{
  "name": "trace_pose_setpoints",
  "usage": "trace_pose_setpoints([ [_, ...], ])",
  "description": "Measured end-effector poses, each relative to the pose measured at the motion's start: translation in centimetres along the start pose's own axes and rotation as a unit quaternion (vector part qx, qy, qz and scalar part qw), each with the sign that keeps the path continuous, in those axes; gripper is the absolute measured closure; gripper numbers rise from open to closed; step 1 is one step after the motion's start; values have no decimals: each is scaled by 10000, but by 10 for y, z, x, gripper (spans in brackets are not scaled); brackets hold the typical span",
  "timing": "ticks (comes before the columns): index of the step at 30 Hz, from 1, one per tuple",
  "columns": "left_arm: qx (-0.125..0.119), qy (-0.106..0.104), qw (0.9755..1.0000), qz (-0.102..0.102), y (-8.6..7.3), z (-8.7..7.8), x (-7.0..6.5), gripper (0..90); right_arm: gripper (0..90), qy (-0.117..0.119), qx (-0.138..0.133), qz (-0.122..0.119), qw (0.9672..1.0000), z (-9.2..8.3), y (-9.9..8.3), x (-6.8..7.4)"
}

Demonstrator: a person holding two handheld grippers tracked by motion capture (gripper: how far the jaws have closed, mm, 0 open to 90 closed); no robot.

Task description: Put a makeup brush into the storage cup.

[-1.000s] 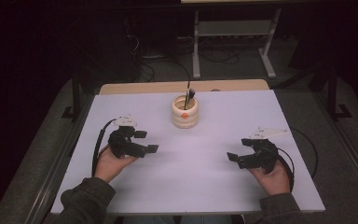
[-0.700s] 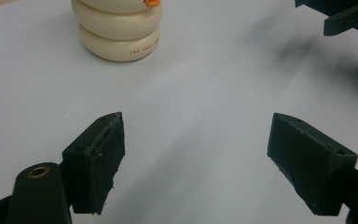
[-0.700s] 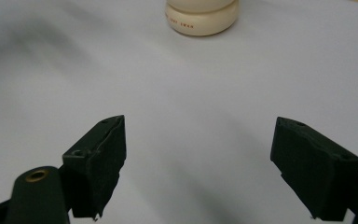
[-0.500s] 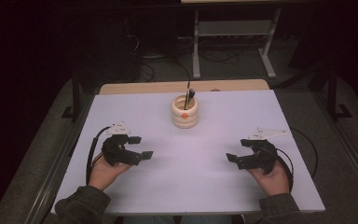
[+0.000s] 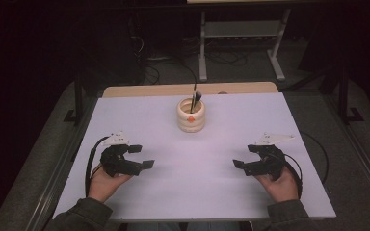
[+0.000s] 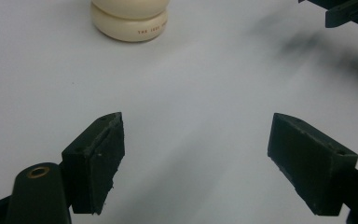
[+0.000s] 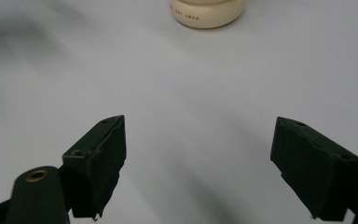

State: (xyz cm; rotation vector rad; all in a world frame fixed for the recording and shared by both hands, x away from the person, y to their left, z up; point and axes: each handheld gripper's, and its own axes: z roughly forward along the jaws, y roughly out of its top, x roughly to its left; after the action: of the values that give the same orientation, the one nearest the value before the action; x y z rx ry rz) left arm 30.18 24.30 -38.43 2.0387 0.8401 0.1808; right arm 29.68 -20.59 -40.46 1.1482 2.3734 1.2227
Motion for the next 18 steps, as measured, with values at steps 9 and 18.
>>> trace_pose_setpoints([
  [9,-30,112,9999,1,-10,-7,0,183,173,4,16,-32,10000,1,-2,0],
  [18,-25,187,9998,-13,-18,-9,-1,184,173,29,64,11,10000,2,-4,2],
])
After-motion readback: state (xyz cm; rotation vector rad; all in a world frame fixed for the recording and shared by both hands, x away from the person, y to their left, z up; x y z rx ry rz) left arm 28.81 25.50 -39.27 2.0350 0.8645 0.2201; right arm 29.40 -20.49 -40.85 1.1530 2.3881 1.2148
